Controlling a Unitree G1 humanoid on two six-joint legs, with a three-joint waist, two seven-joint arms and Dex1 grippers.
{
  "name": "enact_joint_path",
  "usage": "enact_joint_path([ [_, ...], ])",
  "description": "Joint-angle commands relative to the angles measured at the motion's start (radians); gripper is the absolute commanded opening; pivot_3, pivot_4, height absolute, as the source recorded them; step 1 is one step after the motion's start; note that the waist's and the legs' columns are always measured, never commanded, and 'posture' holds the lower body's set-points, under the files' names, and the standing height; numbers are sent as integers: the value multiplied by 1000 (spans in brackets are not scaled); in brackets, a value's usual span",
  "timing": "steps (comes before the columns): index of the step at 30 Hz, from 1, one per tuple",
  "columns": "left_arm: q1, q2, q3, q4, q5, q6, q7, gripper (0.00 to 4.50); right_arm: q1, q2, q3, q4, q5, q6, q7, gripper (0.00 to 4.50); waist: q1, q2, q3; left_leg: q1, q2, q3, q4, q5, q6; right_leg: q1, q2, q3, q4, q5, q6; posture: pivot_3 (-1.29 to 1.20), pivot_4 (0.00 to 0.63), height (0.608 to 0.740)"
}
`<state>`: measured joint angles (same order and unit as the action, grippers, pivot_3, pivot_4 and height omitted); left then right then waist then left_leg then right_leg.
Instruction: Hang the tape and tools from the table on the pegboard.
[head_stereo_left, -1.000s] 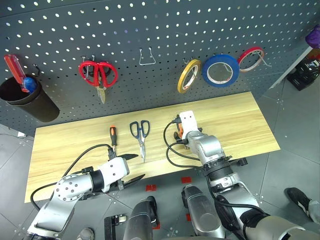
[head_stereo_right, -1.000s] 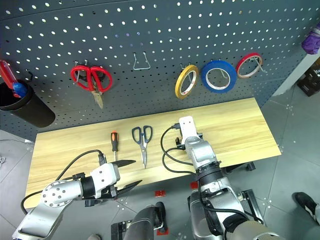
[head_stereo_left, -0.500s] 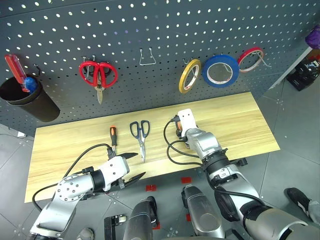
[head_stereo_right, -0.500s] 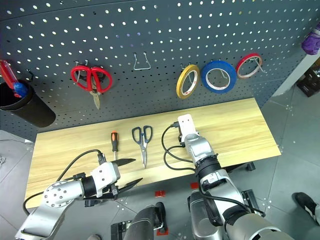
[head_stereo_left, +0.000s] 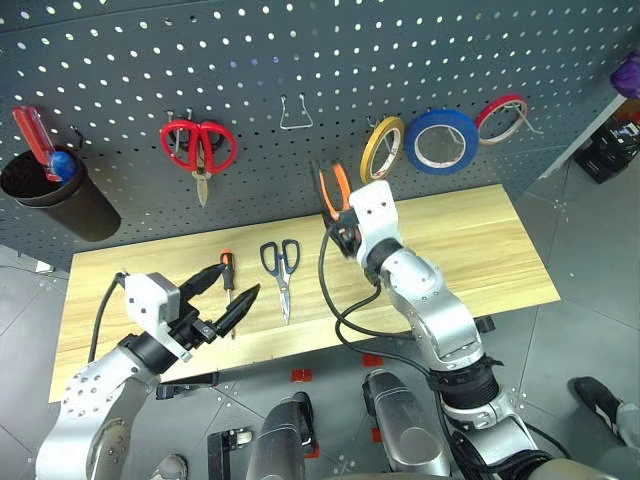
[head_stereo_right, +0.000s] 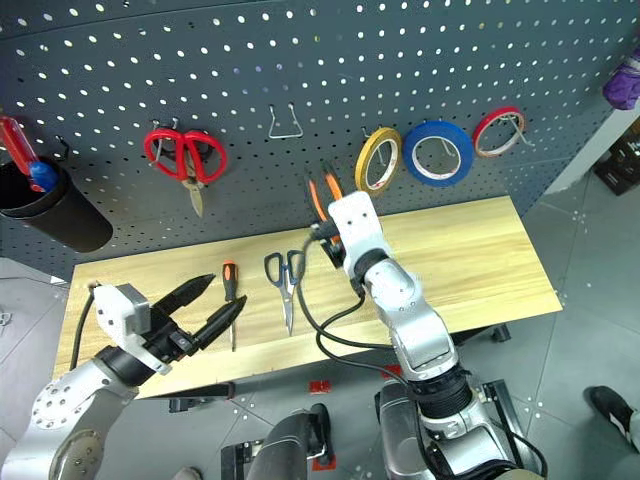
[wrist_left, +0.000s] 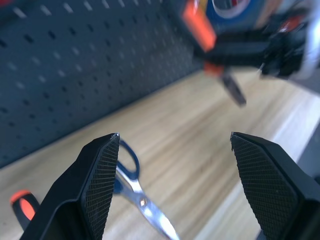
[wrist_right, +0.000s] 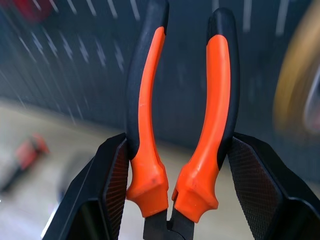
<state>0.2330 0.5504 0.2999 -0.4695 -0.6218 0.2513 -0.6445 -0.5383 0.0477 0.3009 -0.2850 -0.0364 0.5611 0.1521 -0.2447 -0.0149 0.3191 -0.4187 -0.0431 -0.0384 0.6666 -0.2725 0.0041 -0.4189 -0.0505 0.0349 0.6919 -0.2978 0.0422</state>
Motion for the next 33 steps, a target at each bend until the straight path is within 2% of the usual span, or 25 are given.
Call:
enact_joint_path([
  [1, -23, 38, 39, -52, -32, 37, 2, 3726, -120, 49, 2, -71, 11, -117, 7, 2680, 1, -1, 0, 0, 0, 0, 0, 0, 0, 0, 0, 0, 1, 0, 0, -262, 307, 740],
  [3, -64, 49, 43, -54, -45, 57, 12, 3726, -215, 74, -33, -1, 5, -184, -15, 2680, 2, -1, 0, 1, 0, 0, 1, 1, -1, -1, 1, 0, 3, 0, 0, -254, 302, 740],
  [8, -183, 52, 21, -82, -66, 109, 54, 3726, -517, 105, -141, 362, -15, -458, -114, 2679, 1, -3, -2, 0, 0, 0, 2, 1, -2, -1, 1, 0, 4, 0, 0, -225, 298, 740],
  [13, -245, 40, -5, -106, -62, 142, 88, 3726, -701, 110, -171, 715, -49, -733, -175, 2679, 1, -4, -2, 0, 0, 2, 3, 3, -6, -1, 1, 0, 5, 0, 0, -188, 305, 740],
  [19, -280, 32, -17, -128, -61, 167, 119, 3726, -753, 106, -156, 991, -106, -966, -220, 2679, 10, -5, -1, 1, 2, 6, 4, 3, -5, -2, 1, 2, 6, 0, 0, -133, 335, 740],
  [28, -279, 18, -31, -138, -47, 167, 134, 3726, -729, 97, -147, 1199, -173, -1094, -282, 2679, 58, -7, 1, 1, 2, 8, 8, 3, -5, -2, 1, 4, 7, 0, 0, -112, 344, 740],
  [33, -280, 13, -32, -122, -22, 149, 129, 3726, -703, 83, -139, 1245, -211, -1123, -312, 2679, 73, -7, 1, 2, 2, 8, 10, 3, -5, -1, 1, 4, 8, 1, -2, -118, 336, 740],
])
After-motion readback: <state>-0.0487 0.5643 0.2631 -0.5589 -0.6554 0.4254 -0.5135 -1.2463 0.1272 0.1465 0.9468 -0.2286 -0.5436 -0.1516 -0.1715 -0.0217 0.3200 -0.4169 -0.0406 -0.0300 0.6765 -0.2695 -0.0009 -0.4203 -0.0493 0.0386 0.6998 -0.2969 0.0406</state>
